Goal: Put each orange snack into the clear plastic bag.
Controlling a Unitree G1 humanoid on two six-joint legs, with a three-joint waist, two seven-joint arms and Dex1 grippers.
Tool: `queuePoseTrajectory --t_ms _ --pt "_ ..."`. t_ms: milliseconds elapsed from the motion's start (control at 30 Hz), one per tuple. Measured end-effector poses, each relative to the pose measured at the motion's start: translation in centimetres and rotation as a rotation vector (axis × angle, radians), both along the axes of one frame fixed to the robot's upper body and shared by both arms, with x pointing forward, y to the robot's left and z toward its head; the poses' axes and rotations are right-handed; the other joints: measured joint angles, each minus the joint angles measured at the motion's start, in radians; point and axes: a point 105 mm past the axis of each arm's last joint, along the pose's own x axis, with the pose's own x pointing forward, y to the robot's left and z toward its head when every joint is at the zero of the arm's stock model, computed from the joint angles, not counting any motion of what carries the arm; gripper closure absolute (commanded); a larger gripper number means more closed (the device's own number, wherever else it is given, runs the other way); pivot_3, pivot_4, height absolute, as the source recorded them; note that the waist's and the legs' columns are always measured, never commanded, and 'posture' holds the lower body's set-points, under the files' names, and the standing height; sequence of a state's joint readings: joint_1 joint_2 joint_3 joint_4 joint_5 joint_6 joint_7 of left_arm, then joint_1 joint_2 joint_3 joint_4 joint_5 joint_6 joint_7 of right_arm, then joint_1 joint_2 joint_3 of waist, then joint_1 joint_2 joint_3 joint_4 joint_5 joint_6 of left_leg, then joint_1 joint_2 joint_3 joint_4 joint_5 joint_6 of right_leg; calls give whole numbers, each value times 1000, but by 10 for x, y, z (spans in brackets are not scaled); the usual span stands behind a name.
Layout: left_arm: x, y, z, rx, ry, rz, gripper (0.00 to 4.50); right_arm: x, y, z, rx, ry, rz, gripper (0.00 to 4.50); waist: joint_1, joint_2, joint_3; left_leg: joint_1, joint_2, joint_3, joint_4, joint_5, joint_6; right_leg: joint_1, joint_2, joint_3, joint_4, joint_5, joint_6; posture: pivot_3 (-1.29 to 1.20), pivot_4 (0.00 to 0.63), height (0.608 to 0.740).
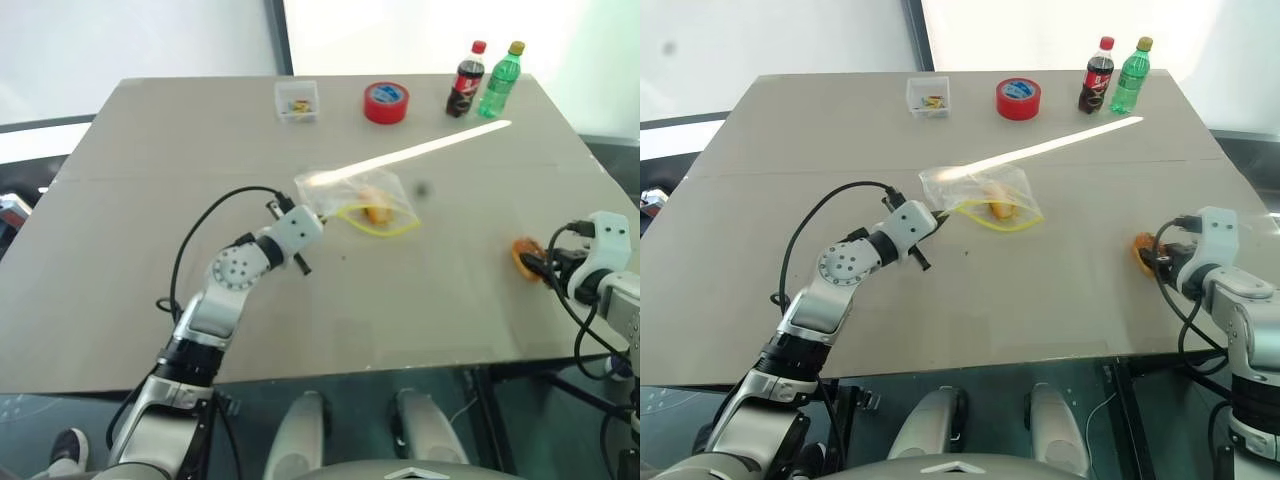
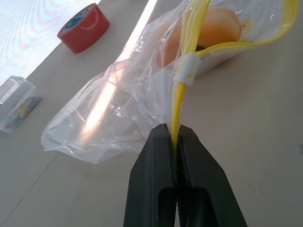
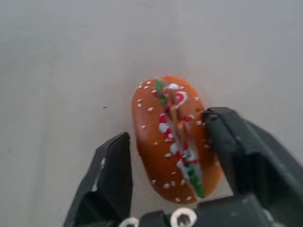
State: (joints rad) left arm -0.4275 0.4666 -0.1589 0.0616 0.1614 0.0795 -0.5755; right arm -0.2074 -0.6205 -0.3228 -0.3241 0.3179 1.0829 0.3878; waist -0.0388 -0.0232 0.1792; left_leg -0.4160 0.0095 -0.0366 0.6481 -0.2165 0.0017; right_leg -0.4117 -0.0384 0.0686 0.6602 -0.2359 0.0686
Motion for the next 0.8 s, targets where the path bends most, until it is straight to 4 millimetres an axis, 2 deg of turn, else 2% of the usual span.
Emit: queuePoseTrajectory --t_ms 33,200,333,367,400,433,467,600,700,800 --pt "0 0 0 0 0 0 4500 0 0 0 -1 0 2 3611 0 0 0 0 0 0 0 0 0 0 0 0 0 0 0 0 150 740" --pt "0 0 0 -1 0 2 4500 5 10 4 -12 -31 65 3611 0 0 0 0 0 0 0 0 0 0 0 0 0 0 0 0 150 740" --pt "0 0 0 -3 -1 3 4500 11 33 21 -70 -127 219 3611 0 0 0 0 0 0 0 0 0 0 0 0 0 0 0 0 150 740" --pt "0 -1 0 -5 -1 3 4500 11 46 29 -96 -173 299 3611 -1 0 0 0 0 0 0 0 0 0 0 0 0 0 0 0 150 740" --pt "0 -2 0 -10 -1 1 4500 8 70 40 -108 -233 420 3611 -2 0 0 0 1 0 0 0 0 0 1 0 0 0 0 0 150 740" --pt "0 -2 0 -10 -1 0 4500 8 72 41 -109 -237 429 3611 -2 0 0 0 1 0 0 0 0 0 1 0 0 0 0 0 150 740" --pt "0 -4 -1 -12 1 -3 4500 4 90 46 -82 -261 511 3611 -1 0 0 0 1 -1 0 0 0 0 1 0 0 0 0 0 150 740" --pt "0 -6 -1 -17 3 -7 4500 -5 139 49 -3 -276 706 3611 0 0 0 0 1 -1 1 0 0 0 1 0 0 0 0 0 150 740" --pt "1 -7 -1 -19 2 -7 4500 -6 162 49 20 -276 785 3611 1 0 0 0 1 -1 1 0 0 0 1 0 0 0 0 0 150 740" --pt "1 -7 0 -19 0 -8 4500 0 174 49 7 -278 827 3611 3 0 0 0 1 -1 1 0 0 0 1 0 0 0 0 0 150 740"
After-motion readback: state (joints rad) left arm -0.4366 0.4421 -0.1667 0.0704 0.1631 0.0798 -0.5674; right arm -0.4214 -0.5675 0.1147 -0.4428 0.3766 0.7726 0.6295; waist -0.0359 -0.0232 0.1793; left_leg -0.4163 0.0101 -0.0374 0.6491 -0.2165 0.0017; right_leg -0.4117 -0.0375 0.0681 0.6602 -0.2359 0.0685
